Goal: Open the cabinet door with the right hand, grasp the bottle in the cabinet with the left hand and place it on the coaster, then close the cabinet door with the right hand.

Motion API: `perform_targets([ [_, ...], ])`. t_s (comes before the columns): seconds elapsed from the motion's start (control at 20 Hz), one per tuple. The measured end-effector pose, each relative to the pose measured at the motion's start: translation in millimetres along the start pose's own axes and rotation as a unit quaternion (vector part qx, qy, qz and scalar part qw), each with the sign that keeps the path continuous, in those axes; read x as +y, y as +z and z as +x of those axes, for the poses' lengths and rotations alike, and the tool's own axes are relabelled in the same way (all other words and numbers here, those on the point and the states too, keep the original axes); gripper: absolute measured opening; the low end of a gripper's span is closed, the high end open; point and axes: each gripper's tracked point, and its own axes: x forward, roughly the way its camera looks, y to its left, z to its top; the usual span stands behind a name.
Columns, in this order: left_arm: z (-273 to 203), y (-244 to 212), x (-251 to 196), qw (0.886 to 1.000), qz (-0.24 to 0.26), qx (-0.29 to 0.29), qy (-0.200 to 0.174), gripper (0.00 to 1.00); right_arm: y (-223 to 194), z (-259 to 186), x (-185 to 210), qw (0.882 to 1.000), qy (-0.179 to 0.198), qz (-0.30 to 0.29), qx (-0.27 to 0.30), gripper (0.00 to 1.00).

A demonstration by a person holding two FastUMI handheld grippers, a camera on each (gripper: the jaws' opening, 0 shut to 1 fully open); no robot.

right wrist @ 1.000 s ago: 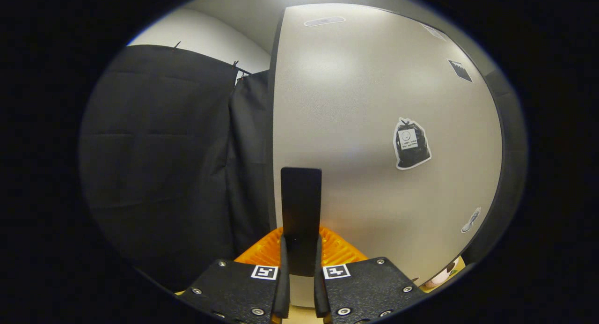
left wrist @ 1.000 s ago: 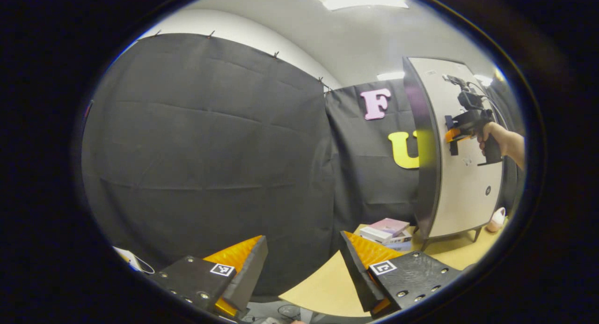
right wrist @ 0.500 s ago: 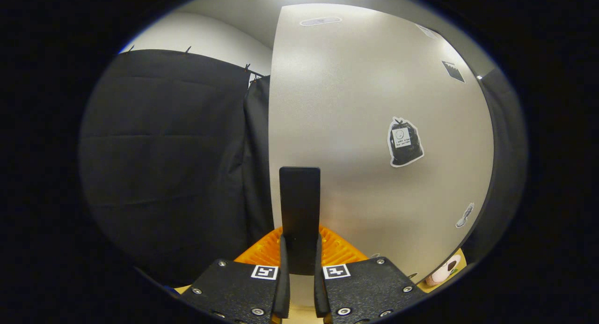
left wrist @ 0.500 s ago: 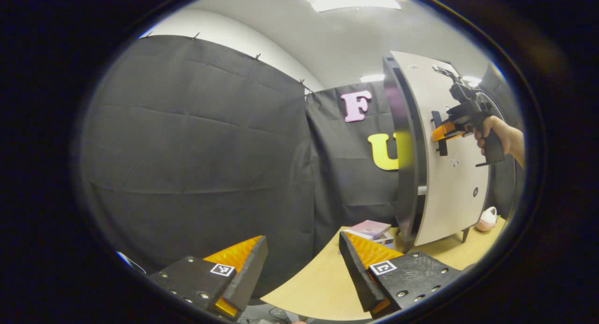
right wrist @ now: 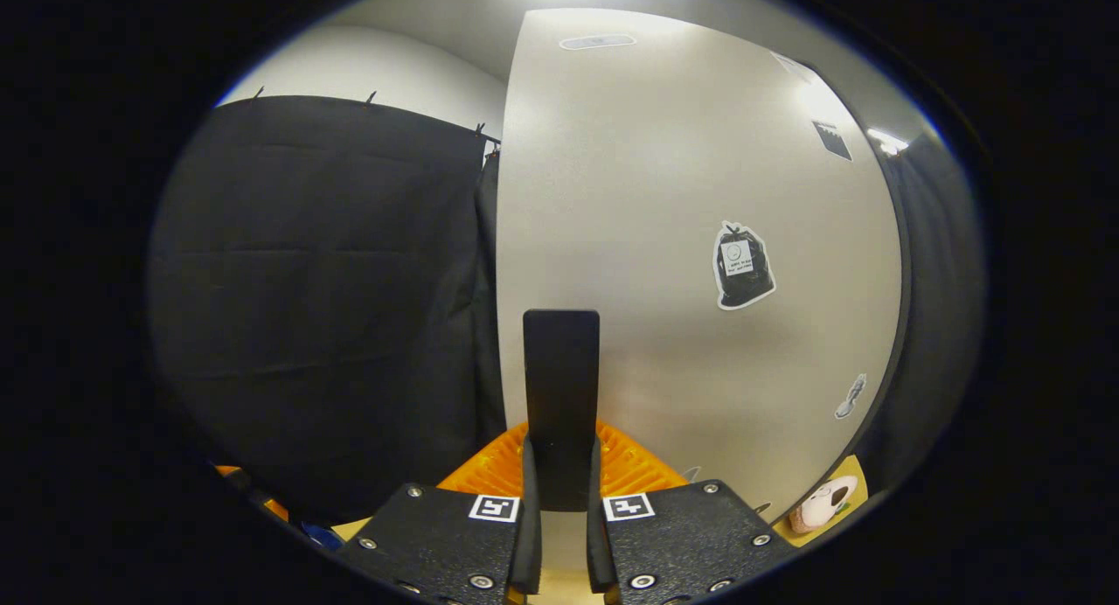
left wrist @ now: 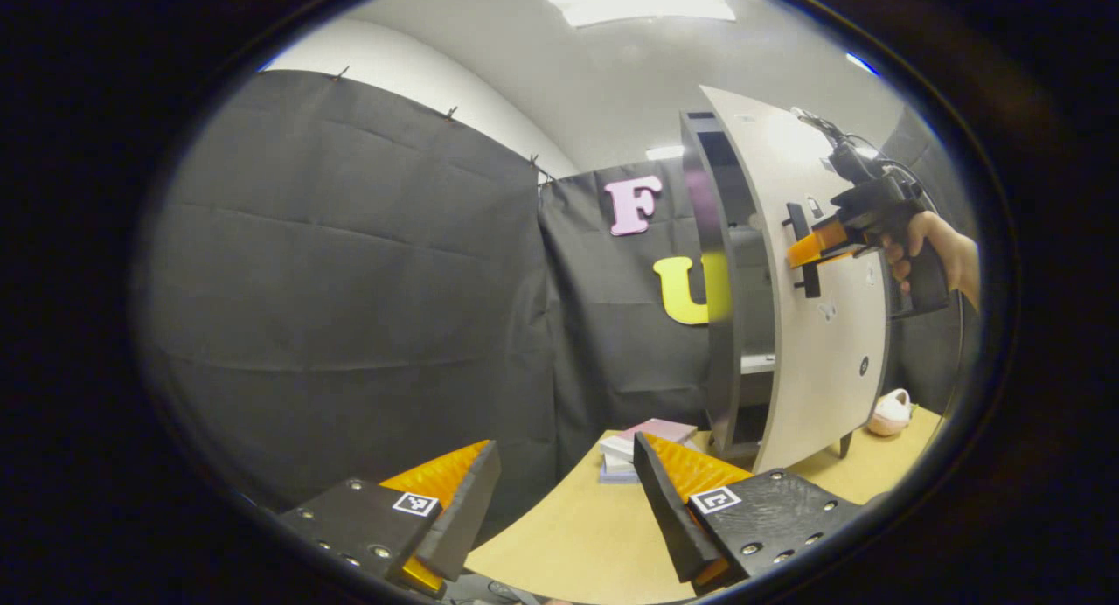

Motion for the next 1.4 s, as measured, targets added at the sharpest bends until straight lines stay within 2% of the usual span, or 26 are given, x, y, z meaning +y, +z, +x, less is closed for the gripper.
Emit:
perform_targets([
  [0.25, 5.5, 7.1, -25.4, 1.0, 0.002, -0.005, -0.022, 0.92, -2.6, -6.7, -4.3, 1.0, 0.016, -0.001, -0.002, 0.21],
  [0.3, 7.7, 7.3, -30.9, 1.0, 0.002, -0.006, -0.027, 0.88, -2.9, -8.1, -5.2, 1.0, 0.019, -0.002, -0.003, 0.21],
  [0.35, 9.0, 8.2, -37.4, 0.999, 0.002, -0.006, -0.033, 0.92, -3.1, -9.2, -6.3, 1.0, 0.022, -0.002, -0.003, 0.21],
  [0.7, 15.9, 13.2, -81.9, 0.997, 0.004, -0.016, -0.07, 0.92, -6.0, -18.5, -15.7, 0.999, 0.037, -0.003, -0.007, 0.21],
  [1.1, 21.2, 23.8, -133.8, 0.993, 0.002, -0.029, -0.113, 0.92, -10.1, -32.8, -30.5, 0.999, 0.036, -0.001, -0.016, 0.21],
  [1.15, 21.2, 23.7, -141.2, 0.992, 0.003, -0.03, -0.12, 0.88, -9.8, -35.7, -32.3, 0.999, 0.035, -0.002, -0.017, 0.21],
  [1.2, 21.8, 22.9, -149.3, 0.992, 0.003, -0.03, -0.126, 0.92, -8.9, -38.9, -32.5, 0.999, 0.033, -0.002, -0.019, 0.2],
  [1.3, 21.1, 22.7, -163.3, 0.99, 0.001, -0.029, -0.138, 0.88, -8.0, -44.8, -35.2, 0.999, 0.03, -0.002, -0.022, 0.21],
  [1.4, 20.7, 25.6, -177.1, 0.988, 0.0, -0.031, -0.149, 0.92, -7.2, -49.3, -37.4, 0.999, 0.028, -0.002, -0.023, 0.2],
])
